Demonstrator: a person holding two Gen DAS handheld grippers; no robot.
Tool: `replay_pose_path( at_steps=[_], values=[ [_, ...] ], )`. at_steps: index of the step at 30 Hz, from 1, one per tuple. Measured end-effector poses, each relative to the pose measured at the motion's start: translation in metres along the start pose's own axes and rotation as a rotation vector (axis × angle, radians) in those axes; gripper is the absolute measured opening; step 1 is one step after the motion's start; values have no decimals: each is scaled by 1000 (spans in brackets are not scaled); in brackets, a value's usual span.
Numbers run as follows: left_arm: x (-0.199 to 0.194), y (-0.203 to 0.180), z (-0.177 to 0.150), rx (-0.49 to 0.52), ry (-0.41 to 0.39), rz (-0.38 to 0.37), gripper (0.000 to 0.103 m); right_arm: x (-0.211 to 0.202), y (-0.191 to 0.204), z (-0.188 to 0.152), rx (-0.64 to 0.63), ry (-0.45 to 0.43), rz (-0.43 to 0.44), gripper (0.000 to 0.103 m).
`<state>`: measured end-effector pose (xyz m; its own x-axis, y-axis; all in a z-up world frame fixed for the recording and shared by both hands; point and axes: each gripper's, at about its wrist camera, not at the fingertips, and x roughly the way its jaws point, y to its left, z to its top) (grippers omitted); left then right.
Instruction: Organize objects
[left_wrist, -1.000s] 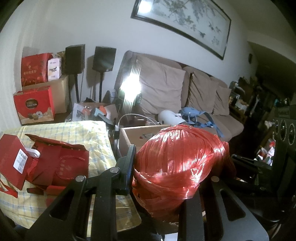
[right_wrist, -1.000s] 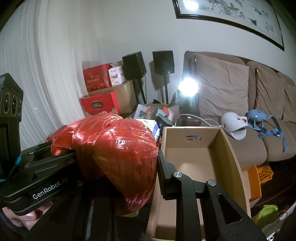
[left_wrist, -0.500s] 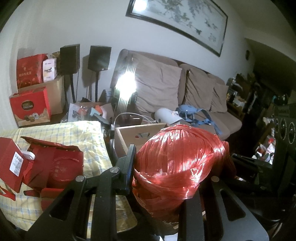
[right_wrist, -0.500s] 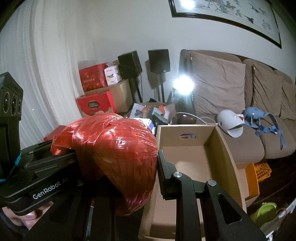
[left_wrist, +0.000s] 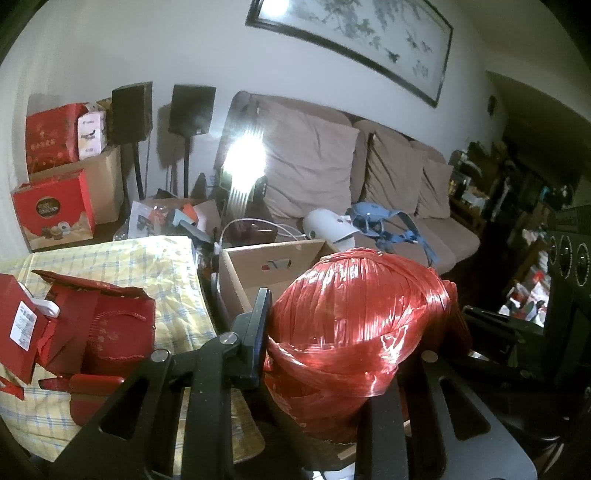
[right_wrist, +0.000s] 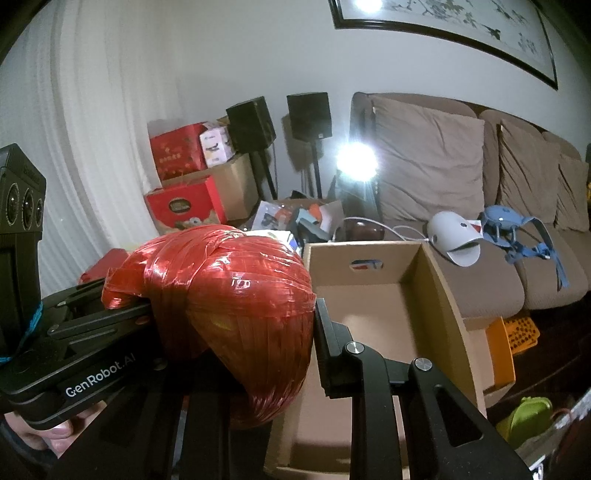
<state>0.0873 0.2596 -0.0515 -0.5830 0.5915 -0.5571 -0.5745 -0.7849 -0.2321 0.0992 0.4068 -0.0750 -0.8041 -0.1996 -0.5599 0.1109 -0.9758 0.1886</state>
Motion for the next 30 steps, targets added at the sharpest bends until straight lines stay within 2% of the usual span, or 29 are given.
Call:
replay_pose_path(
  at_steps=[30],
  values=[
    [20, -15, -2, 13, 51, -17, 23, 1, -19, -5, 40, 33, -26, 22]
  ],
)
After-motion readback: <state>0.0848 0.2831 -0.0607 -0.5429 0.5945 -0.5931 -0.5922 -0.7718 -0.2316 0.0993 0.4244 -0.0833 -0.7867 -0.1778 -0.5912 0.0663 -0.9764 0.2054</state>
